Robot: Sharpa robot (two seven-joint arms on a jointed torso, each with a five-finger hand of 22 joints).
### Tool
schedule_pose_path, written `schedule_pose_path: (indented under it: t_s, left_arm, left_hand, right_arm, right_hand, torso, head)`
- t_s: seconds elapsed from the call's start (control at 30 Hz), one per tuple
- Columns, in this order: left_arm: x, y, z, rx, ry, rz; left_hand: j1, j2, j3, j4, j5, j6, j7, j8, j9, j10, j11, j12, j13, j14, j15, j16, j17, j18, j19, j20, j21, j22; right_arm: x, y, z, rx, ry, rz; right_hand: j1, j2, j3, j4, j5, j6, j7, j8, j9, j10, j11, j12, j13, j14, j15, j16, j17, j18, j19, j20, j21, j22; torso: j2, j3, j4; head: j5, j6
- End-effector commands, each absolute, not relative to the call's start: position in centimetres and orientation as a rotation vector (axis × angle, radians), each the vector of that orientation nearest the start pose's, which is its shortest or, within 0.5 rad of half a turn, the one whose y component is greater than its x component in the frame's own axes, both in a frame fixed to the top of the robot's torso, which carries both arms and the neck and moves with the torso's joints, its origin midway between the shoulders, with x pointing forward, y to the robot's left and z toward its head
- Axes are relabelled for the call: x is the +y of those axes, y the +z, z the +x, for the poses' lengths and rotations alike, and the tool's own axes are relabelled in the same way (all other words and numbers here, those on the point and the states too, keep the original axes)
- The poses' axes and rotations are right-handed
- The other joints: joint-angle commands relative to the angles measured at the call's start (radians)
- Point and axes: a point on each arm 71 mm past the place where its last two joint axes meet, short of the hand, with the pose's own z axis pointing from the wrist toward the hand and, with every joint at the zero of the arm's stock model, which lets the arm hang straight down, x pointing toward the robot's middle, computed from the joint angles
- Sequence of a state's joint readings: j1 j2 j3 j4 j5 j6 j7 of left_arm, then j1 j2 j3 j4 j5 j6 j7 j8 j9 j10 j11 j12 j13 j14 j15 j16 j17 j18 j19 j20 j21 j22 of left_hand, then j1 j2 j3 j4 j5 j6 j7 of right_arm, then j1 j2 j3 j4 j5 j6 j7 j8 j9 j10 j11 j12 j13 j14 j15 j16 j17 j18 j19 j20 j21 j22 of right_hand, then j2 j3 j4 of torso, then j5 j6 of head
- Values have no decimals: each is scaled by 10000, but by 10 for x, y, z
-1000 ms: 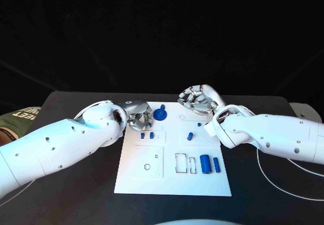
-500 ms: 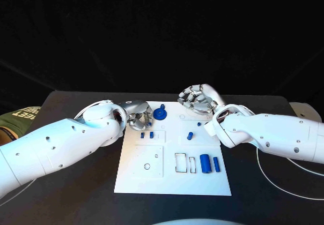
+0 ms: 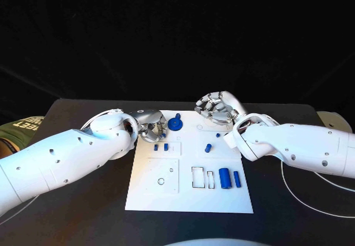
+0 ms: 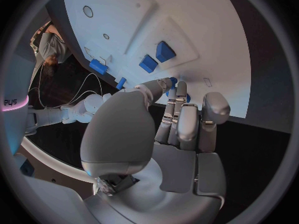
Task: Assemble the parts on the task board
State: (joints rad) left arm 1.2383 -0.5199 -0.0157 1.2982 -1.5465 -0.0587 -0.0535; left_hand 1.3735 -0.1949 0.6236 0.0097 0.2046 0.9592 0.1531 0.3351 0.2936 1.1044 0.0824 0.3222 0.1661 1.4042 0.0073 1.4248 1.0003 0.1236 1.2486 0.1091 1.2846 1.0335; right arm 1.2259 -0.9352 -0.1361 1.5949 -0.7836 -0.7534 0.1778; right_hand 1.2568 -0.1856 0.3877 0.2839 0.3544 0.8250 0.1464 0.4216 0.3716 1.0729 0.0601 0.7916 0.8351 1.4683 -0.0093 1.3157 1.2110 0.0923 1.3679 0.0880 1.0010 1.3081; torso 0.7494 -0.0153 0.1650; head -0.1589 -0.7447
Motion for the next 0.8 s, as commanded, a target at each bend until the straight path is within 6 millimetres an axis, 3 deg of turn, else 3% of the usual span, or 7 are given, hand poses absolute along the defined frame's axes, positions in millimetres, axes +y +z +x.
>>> schedule_pose_path:
  t_s: [0.03,0.17,0.47,0.8]
  left_arm:
    - [86,-182,516,17928,-7075,4597]
    - [83,-182,515,17943,-7102,4629]
    - [81,-182,514,18007,-7001,4575]
    - [84,-183,516,18091,-6830,4481]
  left_hand:
    - [19,12,34,-40,38,-47,31,-78,6,-10,43,-60,-16,0,54,10,34,-45,-71,-12,-63,-8]
    - [13,-9,38,-44,39,-108,85,-154,-16,-21,83,-127,-25,22,84,44,138,-45,-81,6,-75,-24]
    - [-95,-235,69,-17,44,-791,376,-853,-276,-204,323,-527,-73,-153,290,-16,-154,7,-259,163,-253,-297]
    - [-102,-254,91,-8,56,-718,399,-891,-293,-269,359,-615,-79,-218,330,-47,-284,31,-326,212,-321,-401]
  right_arm:
    - [-243,-178,468,13624,9174,4687]
    - [-243,-178,468,13624,9177,4686]
    - [-243,-178,468,13622,9177,4689]
    - [-243,-178,468,13617,9172,4699]
  right_hand:
    - [-41,-24,38,4,63,-34,-19,40,8,27,-14,-47,-12,60,-67,-33,-3,141,-46,9,-59,107]
    - [-41,-24,38,4,63,-34,-19,40,8,27,-14,-47,-12,60,-67,-33,-3,141,-46,9,-59,107]
    - [-78,-26,48,-11,65,-45,-28,54,6,71,-24,-83,-129,75,-79,-61,2,145,-31,-2,-120,81]
    - [-83,-32,45,-11,64,-49,-28,54,6,70,-23,-86,-138,75,-79,-66,0,146,-32,-2,-131,77]
  torso:
    - [0,0,0]
    - [1,-3,5]
    - [-3,3,-7]
    - [3,1,2]
  head:
    - [4,-3]
    - [5,1]
    - [12,0]
    - [1,-7]
